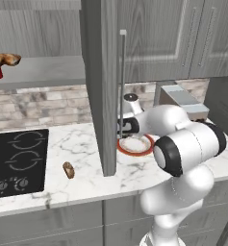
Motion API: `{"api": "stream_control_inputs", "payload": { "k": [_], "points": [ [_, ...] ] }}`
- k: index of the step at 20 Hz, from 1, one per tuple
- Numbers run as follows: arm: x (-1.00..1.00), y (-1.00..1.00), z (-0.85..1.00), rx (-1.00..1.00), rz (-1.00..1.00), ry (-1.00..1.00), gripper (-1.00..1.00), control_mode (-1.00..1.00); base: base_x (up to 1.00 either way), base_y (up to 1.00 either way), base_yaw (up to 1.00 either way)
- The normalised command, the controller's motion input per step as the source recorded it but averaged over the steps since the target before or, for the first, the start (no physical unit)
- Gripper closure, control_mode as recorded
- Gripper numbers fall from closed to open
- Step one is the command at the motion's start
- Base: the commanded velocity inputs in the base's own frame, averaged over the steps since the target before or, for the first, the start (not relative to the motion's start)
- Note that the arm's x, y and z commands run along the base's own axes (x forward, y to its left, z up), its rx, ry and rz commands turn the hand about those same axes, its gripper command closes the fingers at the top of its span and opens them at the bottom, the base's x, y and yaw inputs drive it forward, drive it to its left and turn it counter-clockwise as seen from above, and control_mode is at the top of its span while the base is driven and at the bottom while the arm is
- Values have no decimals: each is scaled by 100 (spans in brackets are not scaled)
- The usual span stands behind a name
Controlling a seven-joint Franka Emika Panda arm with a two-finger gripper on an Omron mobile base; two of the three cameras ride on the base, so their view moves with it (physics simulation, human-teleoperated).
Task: Pick the avocado and bread from the counter and place them on the plate. Then pick the jam from the cabinet and place it next to the plate. Lastly close the cabinet door.
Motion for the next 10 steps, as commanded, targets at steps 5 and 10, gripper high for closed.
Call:
{"api": "stream_control_inputs", "payload": {
  "k": [5, 10],
  "points": [
    [17, -38, -33, -6, 0, 0, 100, -100, 0, 0, 0],
    [0, -39, -40, -2, 0, 0, 100, -100, 0, 0, 0]
  ]
}}
